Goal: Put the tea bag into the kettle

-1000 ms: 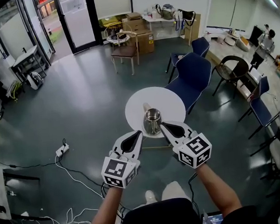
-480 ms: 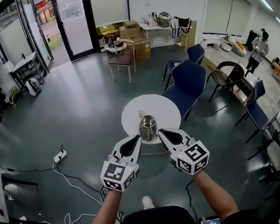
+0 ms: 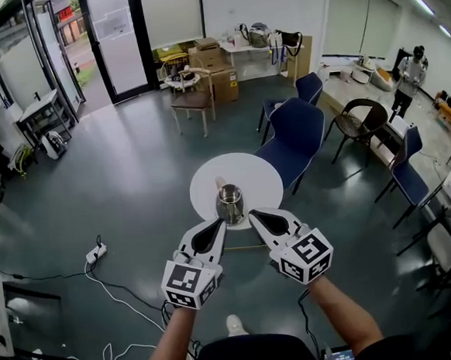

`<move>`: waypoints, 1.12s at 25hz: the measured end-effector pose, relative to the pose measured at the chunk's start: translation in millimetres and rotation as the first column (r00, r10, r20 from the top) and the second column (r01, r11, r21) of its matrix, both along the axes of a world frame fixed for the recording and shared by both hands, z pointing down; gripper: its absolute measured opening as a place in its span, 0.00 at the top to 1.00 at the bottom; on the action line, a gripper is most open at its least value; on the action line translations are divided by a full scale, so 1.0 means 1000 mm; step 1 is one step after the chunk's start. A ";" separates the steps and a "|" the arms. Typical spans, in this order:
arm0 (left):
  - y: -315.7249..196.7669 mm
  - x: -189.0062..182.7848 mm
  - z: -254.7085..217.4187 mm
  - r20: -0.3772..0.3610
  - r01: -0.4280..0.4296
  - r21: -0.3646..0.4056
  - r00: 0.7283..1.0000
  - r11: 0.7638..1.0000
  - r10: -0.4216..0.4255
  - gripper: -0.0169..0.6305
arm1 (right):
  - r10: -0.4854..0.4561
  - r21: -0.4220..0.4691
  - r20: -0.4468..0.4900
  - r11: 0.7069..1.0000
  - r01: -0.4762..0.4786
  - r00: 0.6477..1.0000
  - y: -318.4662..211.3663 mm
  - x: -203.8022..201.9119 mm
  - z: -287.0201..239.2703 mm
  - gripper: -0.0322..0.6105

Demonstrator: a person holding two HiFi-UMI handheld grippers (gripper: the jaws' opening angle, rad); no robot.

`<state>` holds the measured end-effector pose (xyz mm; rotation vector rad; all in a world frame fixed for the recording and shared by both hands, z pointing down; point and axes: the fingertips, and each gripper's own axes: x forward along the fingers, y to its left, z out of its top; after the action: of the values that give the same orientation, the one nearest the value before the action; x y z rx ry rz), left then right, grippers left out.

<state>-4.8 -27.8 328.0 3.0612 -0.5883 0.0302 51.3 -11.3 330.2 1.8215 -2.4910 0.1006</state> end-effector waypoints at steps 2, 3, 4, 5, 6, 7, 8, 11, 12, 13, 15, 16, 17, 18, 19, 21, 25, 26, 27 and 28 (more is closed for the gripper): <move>0.013 0.002 -0.002 -0.004 0.002 0.003 1.000 1.000 -0.002 0.95 | -0.005 0.009 -0.005 1.000 0.005 1.000 0.014 0.000 -0.003 0.92; 0.020 0.003 -0.002 -0.005 0.001 0.006 1.000 1.000 -0.001 0.95 | -0.007 0.013 -0.008 1.000 0.007 1.000 0.021 0.001 -0.004 0.92; 0.026 0.005 -0.003 -0.006 0.000 0.009 1.000 1.000 0.000 0.95 | -0.007 0.016 -0.009 1.000 0.007 1.000 0.027 0.002 -0.004 0.92; 0.031 0.006 -0.003 -0.008 0.000 0.011 1.000 1.000 0.000 0.95 | -0.007 0.018 -0.009 1.000 0.007 1.000 0.032 0.003 -0.006 0.92; 0.036 0.007 -0.004 -0.010 0.001 0.012 1.000 1.000 -0.001 0.95 | -0.006 0.019 -0.008 1.000 0.006 1.000 0.037 0.004 -0.007 0.92; 0.040 0.008 -0.004 -0.011 0.003 0.011 1.000 1.000 -0.003 0.95 | -0.005 0.019 -0.006 1.000 0.005 1.000 0.042 0.004 -0.007 0.92; 0.045 0.008 -0.005 -0.012 0.004 0.009 1.000 1.000 -0.004 0.95 | -0.005 0.019 -0.005 1.000 0.005 1.000 0.048 0.004 -0.008 0.92; 0.064 0.010 -0.006 -0.011 -0.001 0.009 1.000 1.000 0.001 0.95 | -0.007 0.020 -0.009 1.000 0.007 1.000 0.066 0.002 -0.010 0.92; 0.071 0.010 -0.005 -0.010 -0.003 0.011 1.000 1.000 0.003 0.95 | -0.007 0.021 -0.009 1.000 0.007 1.000 0.072 0.002 -0.010 0.92; 0.077 0.012 -0.005 -0.010 -0.004 0.012 1.000 1.000 0.004 0.95 | -0.007 0.022 -0.008 1.000 0.007 1.000 0.078 0.003 -0.010 0.92; 0.088 0.014 -0.005 -0.010 -0.004 0.012 1.000 1.000 0.004 0.95 | -0.004 0.026 -0.006 1.000 0.004 1.000 0.087 0.005 -0.011 0.92; 0.093 0.015 -0.006 -0.010 -0.003 0.013 1.000 1.000 0.003 0.95 | -0.004 0.028 -0.006 1.000 0.004 1.000 0.092 0.006 -0.011 0.92; 0.098 0.015 -0.007 -0.009 -0.001 0.014 1.000 1.000 0.001 0.95 | -0.005 0.028 -0.007 1.000 0.005 1.000 0.096 0.006 -0.012 0.92; 0.103 0.015 -0.008 -0.009 0.001 0.016 1.000 1.000 -0.001 0.95 | -0.008 0.028 -0.007 1.000 0.008 1.000 0.100 0.005 -0.013 0.92; 0.107 0.015 -0.010 -0.008 0.002 0.018 1.000 1.000 -0.002 0.95 | -0.013 0.029 -0.009 0.999 0.013 1.000 0.104 0.004 -0.014 0.92; 0.115 0.012 -0.014 0.001 0.003 0.035 1.000 0.999 -0.003 0.95 | -0.024 0.033 -0.016 0.999 0.024 1.000 0.110 0.001 -0.018 0.92; 0.135 0.005 -0.017 0.020 0.015 0.095 1.000 0.995 -0.017 0.95 | -0.038 0.041 -0.016 0.998 0.039 0.999 0.128 -0.005 -0.019 0.92; 0.141 0.002 -0.017 0.018 0.022 0.099 1.000 0.995 -0.024 0.95 | -0.039 0.042 -0.013 0.998 0.040 0.999 0.134 -0.007 -0.019 0.92; 0.146 0.001 -0.016 0.016 0.026 0.098 0.999 0.995 -0.028 0.95 | -0.040 0.042 -0.012 0.998 0.041 0.999 0.139 -0.008 -0.018 0.92; 0.152 -0.001 -0.016 0.015 0.027 0.096 0.999 0.995 -0.029 0.95 | -0.042 0.042 -0.012 0.998 0.042 0.999 0.145 -0.011 -0.017 0.92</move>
<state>-6.1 124.0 312.2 3.1472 -0.6523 0.0275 40.8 134.0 313.5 1.7788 -2.5410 0.0357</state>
